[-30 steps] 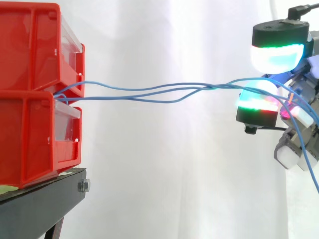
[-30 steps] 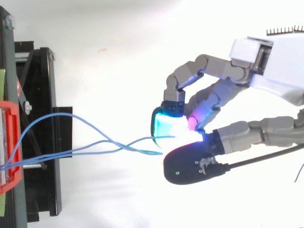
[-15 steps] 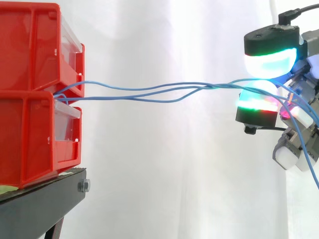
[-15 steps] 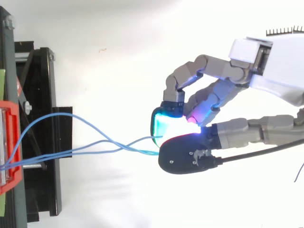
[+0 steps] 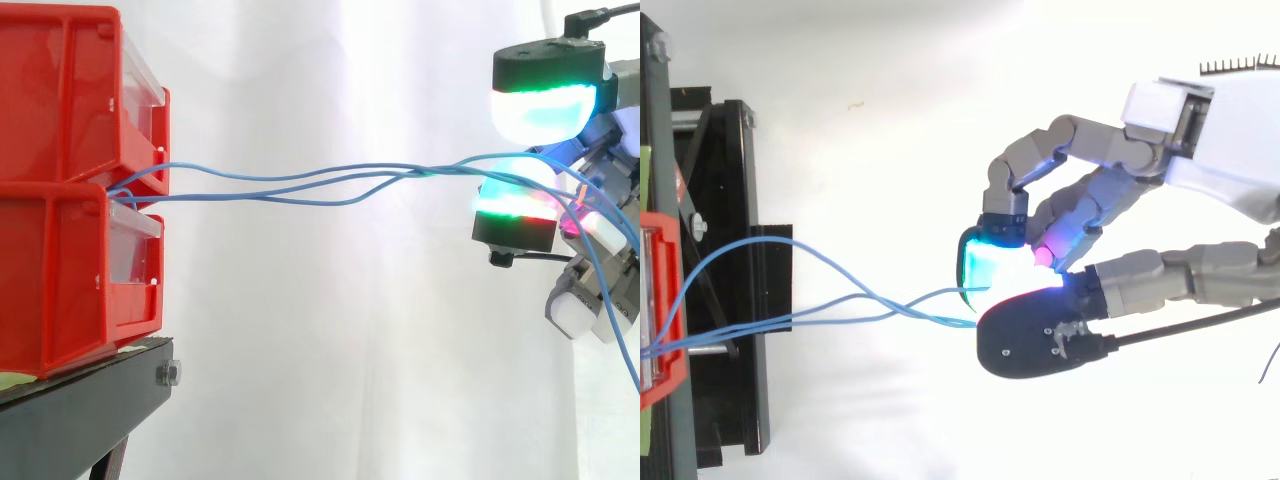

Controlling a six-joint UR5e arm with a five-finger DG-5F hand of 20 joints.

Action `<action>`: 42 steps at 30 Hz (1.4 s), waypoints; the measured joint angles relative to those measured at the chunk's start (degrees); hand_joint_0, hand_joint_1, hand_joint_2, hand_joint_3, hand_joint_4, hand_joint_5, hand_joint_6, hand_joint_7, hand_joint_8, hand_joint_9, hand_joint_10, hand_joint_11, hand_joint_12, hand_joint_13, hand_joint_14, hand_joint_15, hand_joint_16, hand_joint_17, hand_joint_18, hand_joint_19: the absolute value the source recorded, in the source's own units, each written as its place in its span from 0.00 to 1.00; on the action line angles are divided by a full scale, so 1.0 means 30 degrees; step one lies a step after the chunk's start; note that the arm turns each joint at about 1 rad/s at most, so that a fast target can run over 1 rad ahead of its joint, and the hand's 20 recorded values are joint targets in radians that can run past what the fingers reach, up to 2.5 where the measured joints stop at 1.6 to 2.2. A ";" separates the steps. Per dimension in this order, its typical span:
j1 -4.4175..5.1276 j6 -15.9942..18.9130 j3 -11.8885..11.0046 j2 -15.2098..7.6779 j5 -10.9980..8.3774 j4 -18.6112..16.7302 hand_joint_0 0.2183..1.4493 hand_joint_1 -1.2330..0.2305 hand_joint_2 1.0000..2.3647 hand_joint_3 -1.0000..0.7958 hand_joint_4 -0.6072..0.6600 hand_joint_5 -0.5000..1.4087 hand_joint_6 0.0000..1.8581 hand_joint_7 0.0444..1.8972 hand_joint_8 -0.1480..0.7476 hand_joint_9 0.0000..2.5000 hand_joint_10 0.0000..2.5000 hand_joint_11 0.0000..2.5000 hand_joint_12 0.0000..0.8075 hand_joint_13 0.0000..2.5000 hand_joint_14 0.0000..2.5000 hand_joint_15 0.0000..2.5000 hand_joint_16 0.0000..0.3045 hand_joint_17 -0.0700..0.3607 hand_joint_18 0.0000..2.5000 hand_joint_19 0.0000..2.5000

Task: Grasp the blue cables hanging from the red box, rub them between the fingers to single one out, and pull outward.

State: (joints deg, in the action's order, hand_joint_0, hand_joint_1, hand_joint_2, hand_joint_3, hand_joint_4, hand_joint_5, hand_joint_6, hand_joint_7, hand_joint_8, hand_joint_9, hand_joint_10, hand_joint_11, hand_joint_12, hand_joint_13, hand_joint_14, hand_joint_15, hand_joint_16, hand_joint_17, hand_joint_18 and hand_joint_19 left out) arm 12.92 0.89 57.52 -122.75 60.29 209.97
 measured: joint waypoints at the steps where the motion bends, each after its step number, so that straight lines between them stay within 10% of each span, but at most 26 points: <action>1: -0.0001 0.0018 0.0000 0.0001 0.0000 -0.0002 0.25 0.41 0.00 0.31 0.50 0.21 0.46 0.52 0.46 0.42 0.01 0.25 0.42 0.26 0.01 0.19 0.15 0.40 0.17 0.23; 31: 0.0000 0.1557 0.0003 -0.0006 0.0460 -0.0503 0.32 0.23 0.02 0.52 0.57 0.23 0.48 0.58 0.48 0.47 0.01 0.24 0.41 0.32 0.01 0.21 0.15 0.41 0.24 0.20; 42: -0.0015 0.1387 0.0218 -0.0034 0.1528 -0.4272 0.31 0.22 0.01 0.50 0.52 0.24 0.47 0.57 0.41 0.33 0.00 0.13 0.44 0.25 0.01 0.14 0.16 0.41 0.22 0.15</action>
State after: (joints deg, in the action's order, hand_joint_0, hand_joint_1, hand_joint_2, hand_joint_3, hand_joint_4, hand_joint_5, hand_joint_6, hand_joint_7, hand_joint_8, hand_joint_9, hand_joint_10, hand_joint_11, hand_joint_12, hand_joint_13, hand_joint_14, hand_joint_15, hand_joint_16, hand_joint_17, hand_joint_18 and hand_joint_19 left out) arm 12.88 5.05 58.17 -122.86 64.88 197.16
